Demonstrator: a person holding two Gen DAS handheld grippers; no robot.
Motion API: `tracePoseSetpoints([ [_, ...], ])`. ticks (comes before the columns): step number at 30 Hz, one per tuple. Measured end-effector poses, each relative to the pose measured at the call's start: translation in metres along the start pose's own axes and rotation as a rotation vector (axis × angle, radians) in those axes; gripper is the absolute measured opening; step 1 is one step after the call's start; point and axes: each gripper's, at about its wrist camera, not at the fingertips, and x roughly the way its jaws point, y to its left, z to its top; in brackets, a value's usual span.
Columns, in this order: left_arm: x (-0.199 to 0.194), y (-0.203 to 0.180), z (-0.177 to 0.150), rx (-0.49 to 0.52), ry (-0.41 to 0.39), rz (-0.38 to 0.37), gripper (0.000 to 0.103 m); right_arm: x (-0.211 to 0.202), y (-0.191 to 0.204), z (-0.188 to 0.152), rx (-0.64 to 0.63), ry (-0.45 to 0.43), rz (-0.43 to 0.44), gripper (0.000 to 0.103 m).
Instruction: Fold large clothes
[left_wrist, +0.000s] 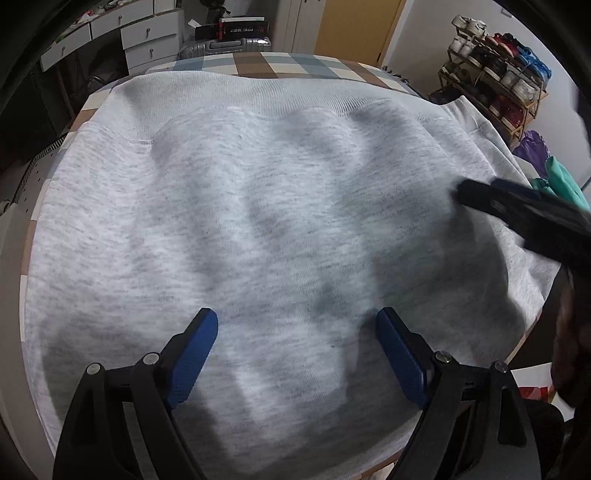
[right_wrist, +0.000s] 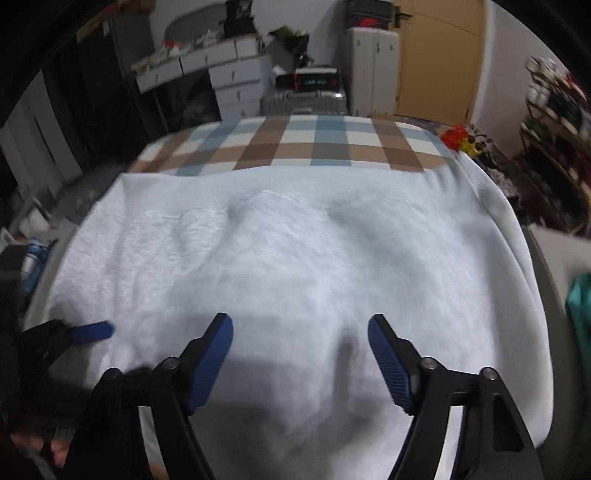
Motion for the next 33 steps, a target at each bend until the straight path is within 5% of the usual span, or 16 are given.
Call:
tracePoseSetpoints([
  [3, 0.0, 0.008, 0.008, 0.011, 0.017, -0.017, 0.085, 0.049, 0.007, -0.005, -0.073, 0.151, -0.035, 0.072],
  [9, -0.003, 0.015, 0.006, 0.036, 0.023, -0.042, 0.085, 0.05, 0.003, 0.019, -0.082, 0.221, -0.014, 0.069],
  [13, -0.006, 0.016, 0.003, 0.036, 0.021, -0.041, 0.085, 0.015, -0.026, 0.046, -0.016, 0.091, -0.059, 0.067],
  [17, -0.003, 0.012, 0.005, 0.029, 0.026, -0.026, 0.085, 0.036, -0.047, 0.061, 0.065, 0.16, -0.042, 0.067],
  [20, -0.003, 0.009, 0.005, 0.029, 0.023, -0.015, 0.085, 0.065, -0.046, 0.055, 0.203, 0.228, 0.075, 0.069],
  [24, 0.0, 0.007, 0.006, 0.027, 0.023, -0.021, 0.085, 0.07, -0.014, 0.047, 0.014, 0.19, -0.059, 0.068],
  [28, 0.0, 0.007, 0.007, 0.024, 0.02, -0.021, 0.085, 0.063, -0.036, 0.058, 0.047, 0.261, 0.035, 0.06],
  [29, 0.0, 0.007, 0.007, 0.026, 0.018, -0.016, 0.085, 0.058, -0.044, 0.061, 0.064, 0.256, 0.033, 0.053],
  [33, 0.001, 0.005, 0.005, 0.028, 0.014, -0.005, 0.085, 0.031, -0.078, 0.062, 0.103, 0.184, -0.013, 0.056],
])
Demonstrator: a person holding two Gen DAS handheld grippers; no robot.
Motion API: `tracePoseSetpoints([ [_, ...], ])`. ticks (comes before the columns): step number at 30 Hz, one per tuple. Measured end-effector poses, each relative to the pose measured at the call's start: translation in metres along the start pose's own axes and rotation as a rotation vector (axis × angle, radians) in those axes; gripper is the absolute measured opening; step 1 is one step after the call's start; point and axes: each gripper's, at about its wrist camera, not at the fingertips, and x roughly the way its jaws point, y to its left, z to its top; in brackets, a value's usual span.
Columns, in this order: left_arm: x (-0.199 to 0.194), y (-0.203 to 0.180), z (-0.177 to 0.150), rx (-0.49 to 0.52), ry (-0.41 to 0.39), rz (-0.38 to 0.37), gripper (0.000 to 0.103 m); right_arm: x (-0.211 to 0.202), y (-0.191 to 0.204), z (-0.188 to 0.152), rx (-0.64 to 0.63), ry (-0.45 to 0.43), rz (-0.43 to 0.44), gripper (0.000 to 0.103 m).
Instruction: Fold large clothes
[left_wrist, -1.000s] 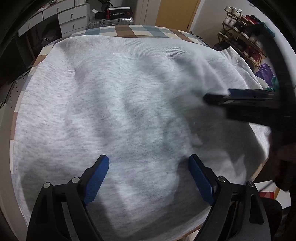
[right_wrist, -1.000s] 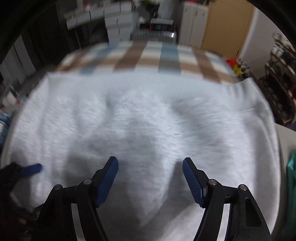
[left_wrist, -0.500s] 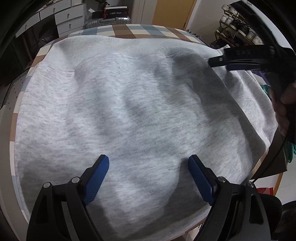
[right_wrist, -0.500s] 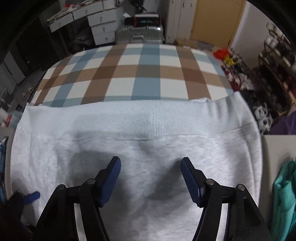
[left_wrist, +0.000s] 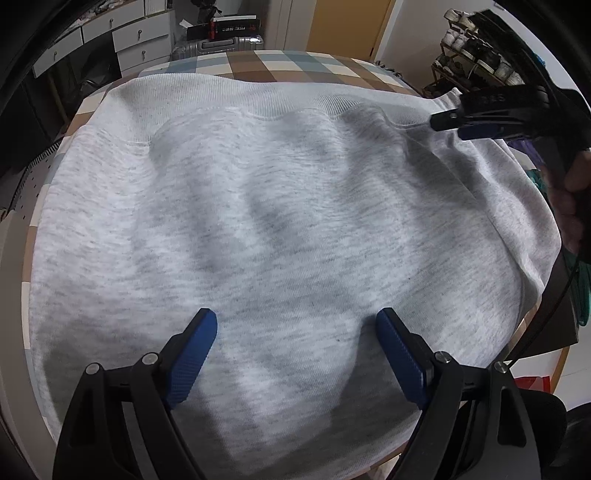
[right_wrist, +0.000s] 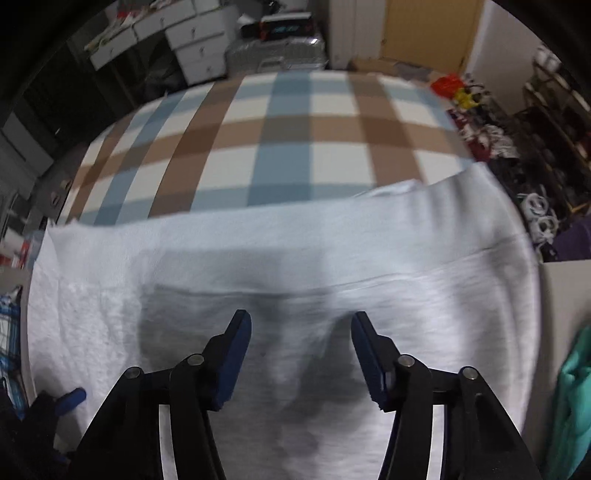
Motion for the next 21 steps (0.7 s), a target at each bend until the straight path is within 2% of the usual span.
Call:
tracePoseSetpoints([
  [2, 0.0, -0.001, -0.001, -0.001, -0.001, 0.001, 0.085, 0.01, -0.006, -0.005, -0.038, 0.044, -0.052, 0.055],
  [4, -0.001, -0.002, -0.001, 0.001, -0.002, 0.004, 0.086, 0.033, -0.004, -0.016, -0.128, 0.095, -0.113, 0.055],
  [5, 0.0, -0.003, -0.001, 0.002, -0.002, 0.005, 0.086, 0.039, 0.0, -0.021, -0.173, 0.077, -0.123, 0.056],
  [6, 0.0, -0.003, -0.001, 0.001, -0.003, 0.005, 0.086, 0.037, 0.002, -0.025, -0.188, 0.019, -0.132, 0.056],
  [9, 0.001, -0.002, -0.001, 0.003, -0.004, 0.005, 0.086, 0.035, 0.001, -0.024, -0.124, 0.042, -0.119, 0.057],
  [11, 0.001, -0.002, -0.001, 0.005, -0.004, 0.005, 0.086, 0.026, 0.006, -0.025, -0.148, 0.066, -0.061, 0.054],
  [12, 0.001, -0.002, -0.001, 0.006, -0.004, 0.005, 0.086, 0.014, 0.01, -0.03, -0.169, 0.043, -0.042, 0.054],
  [14, 0.002, -0.003, 0.0, 0.007, -0.004, 0.004, 0.086, -0.011, 0.016, -0.043, -0.209, -0.015, -0.025, 0.056],
  [16, 0.003, -0.003, 0.0, 0.008, -0.006, 0.005, 0.086, -0.02, 0.02, -0.06, -0.245, -0.006, -0.002, 0.056],
  [20, 0.003, -0.003, -0.001, 0.008, -0.008, 0.006, 0.086, -0.004, 0.021, -0.099, -0.309, 0.053, -0.044, 0.056],
  [21, 0.003, -0.003, -0.001, 0.008, -0.007, 0.006, 0.086, 0.002, 0.018, -0.109, -0.309, 0.024, -0.04, 0.056],
])
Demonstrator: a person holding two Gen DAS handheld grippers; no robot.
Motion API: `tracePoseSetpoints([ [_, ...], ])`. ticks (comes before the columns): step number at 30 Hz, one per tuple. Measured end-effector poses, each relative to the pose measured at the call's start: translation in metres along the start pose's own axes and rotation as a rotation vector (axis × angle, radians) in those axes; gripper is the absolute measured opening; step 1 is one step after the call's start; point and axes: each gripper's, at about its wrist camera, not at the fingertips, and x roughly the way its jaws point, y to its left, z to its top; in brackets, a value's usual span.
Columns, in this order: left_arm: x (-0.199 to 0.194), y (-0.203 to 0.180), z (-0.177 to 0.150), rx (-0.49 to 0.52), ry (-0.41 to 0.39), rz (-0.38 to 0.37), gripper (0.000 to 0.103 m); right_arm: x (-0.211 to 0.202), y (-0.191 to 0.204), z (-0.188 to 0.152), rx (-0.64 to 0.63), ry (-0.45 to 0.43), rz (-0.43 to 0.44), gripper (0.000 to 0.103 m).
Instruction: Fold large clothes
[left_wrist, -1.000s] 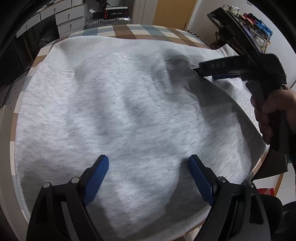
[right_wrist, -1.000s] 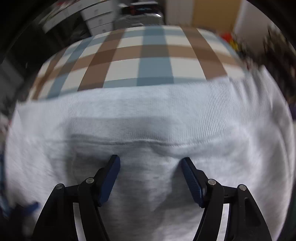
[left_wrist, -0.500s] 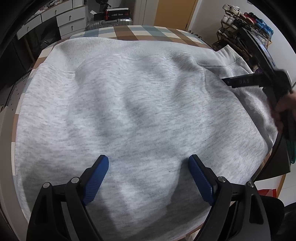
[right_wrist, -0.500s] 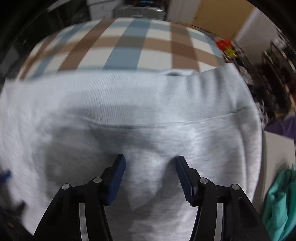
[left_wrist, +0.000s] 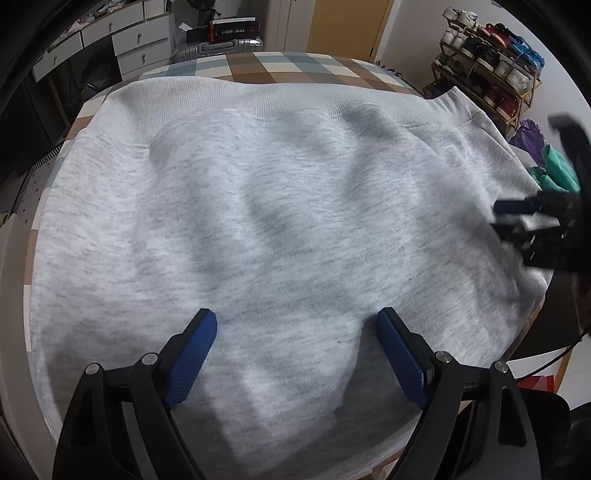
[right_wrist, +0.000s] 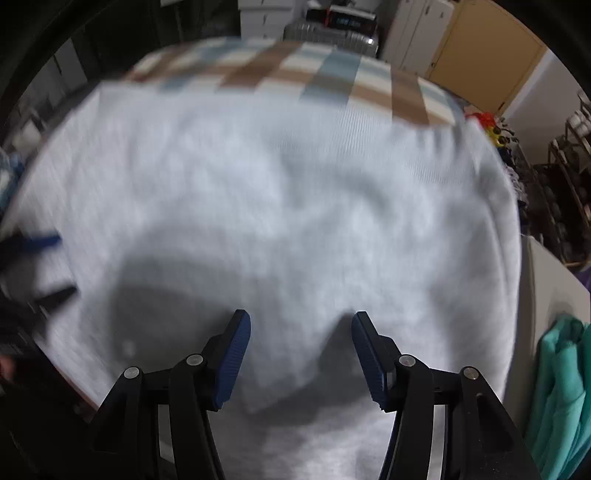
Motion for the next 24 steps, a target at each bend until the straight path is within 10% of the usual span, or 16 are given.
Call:
tracePoseSetpoints([
  [24, -0.017, 0.012, 0.0, 0.001, -0.019, 0.001, 0.086, -0.019, -0.019, -0.059, 0.19, -0.082, -0.049, 0.06],
])
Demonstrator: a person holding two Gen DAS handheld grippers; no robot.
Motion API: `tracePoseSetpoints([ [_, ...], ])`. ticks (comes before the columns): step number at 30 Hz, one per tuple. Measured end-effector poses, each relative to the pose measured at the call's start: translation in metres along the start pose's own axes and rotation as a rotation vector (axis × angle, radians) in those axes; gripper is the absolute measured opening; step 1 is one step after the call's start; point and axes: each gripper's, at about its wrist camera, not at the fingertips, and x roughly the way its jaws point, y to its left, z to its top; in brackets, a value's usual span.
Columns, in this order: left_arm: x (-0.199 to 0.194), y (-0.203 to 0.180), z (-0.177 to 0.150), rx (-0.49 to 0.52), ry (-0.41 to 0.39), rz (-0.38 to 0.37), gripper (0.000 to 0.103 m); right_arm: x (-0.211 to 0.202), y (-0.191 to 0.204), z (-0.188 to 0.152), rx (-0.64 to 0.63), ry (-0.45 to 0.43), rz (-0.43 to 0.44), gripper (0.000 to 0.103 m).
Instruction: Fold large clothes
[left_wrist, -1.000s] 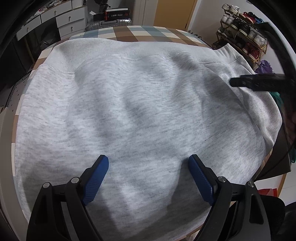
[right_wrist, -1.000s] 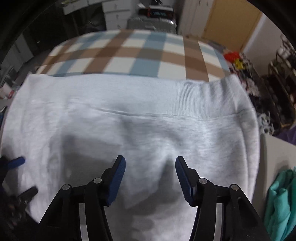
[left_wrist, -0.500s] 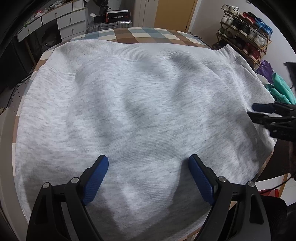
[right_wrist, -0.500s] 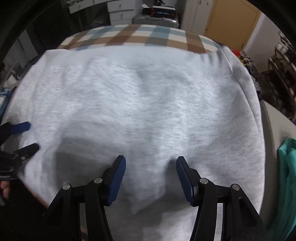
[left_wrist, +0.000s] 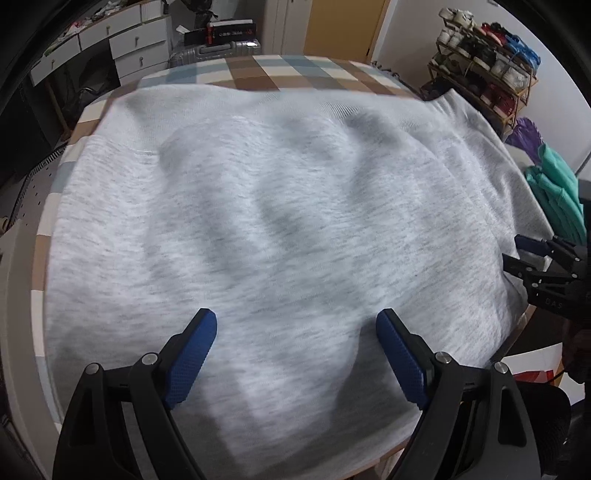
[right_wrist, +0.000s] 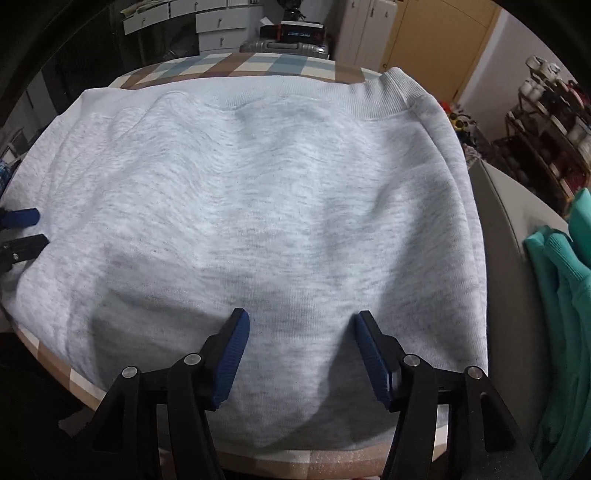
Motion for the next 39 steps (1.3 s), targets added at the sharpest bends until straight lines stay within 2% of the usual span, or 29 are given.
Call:
tracePoseSetpoints([
  [2, -0.017, 0.014, -0.007, -0.03, -0.062, 0.077, 0.086, -0.005, -0.008, 0.003, 0.055, 0.008, 0.032, 0.06],
  [4, -0.028, 0.031, -0.017, -0.064, -0.066, 0.11, 0.086, -0.021, -0.015, 0.001, 0.138, -0.026, 0.122, 0.06],
  [5, -0.028, 0.04, -0.022, -0.085, -0.055, 0.107, 0.086, -0.033, -0.016, -0.004, 0.165, -0.054, 0.175, 0.06],
  [8, -0.015, 0.062, -0.032, -0.135, 0.029, 0.07, 0.085, -0.052, -0.004, -0.01, 0.186, -0.118, 0.263, 0.06],
  [12, -0.008, 0.06, -0.034, -0.096, 0.041, 0.082, 0.086, -0.052, 0.028, -0.004, 0.171, -0.159, 0.339, 0.066],
  [15, -0.007, 0.066, -0.031, -0.15, 0.045, 0.056, 0.087, -0.029, 0.048, 0.012, 0.183, -0.092, 0.359, 0.066],
  [17, -0.016, 0.069, -0.03, -0.199, 0.034, 0.03, 0.087, -0.015, 0.057, 0.013, 0.19, -0.058, 0.335, 0.073],
  [19, -0.035, 0.07, -0.023, -0.252, -0.005, -0.051, 0.087, -0.003, 0.063, 0.01, 0.17, -0.1, 0.286, 0.078],
  [21, -0.051, 0.067, -0.01, -0.26, -0.037, -0.107, 0.087, -0.007, 0.073, 0.006, 0.109, -0.123, 0.224, 0.077],
  [22, -0.056, 0.06, 0.004, -0.218, -0.046, -0.086, 0.087, -0.01, 0.074, 0.005, 0.106, -0.124, 0.223, 0.077],
  [24, -0.053, 0.047, 0.028, -0.132, -0.039, 0.019, 0.088, -0.011, 0.069, 0.0, 0.128, -0.133, 0.256, 0.078],
  [25, -0.045, 0.042, 0.044, -0.09, -0.019, 0.06, 0.088, -0.012, 0.065, 0.0, 0.136, -0.136, 0.279, 0.078],
  [26, -0.031, 0.039, 0.06, -0.063, 0.021, 0.066, 0.088, -0.013, 0.062, 0.0, 0.144, -0.136, 0.297, 0.078],
  [28, -0.001, 0.044, 0.085, -0.103, 0.093, 0.07, 0.088, -0.013, 0.057, -0.003, 0.153, -0.142, 0.322, 0.078],
  [29, 0.012, 0.047, 0.091, -0.131, 0.133, 0.075, 0.088, -0.015, 0.056, -0.005, 0.147, -0.145, 0.322, 0.078],
  [31, 0.051, 0.06, 0.095, -0.184, 0.275, 0.115, 0.088, -0.017, 0.059, -0.006, 0.127, -0.148, 0.311, 0.078],
  [32, 0.06, 0.066, 0.095, -0.199, 0.306, 0.112, 0.091, -0.016, 0.061, -0.005, 0.115, -0.148, 0.305, 0.078],
  [34, 0.061, 0.077, 0.096, -0.25, 0.28, 0.093, 0.093, -0.016, 0.064, -0.006, 0.091, -0.149, 0.295, 0.078],
  [36, 0.061, 0.078, 0.095, -0.246, 0.268, 0.105, 0.095, -0.016, 0.062, -0.005, 0.09, -0.147, 0.303, 0.078],
  [39, 0.048, 0.078, 0.089, -0.253, 0.248, 0.117, 0.093, -0.019, 0.051, -0.002, 0.147, -0.143, 0.356, 0.077],
])
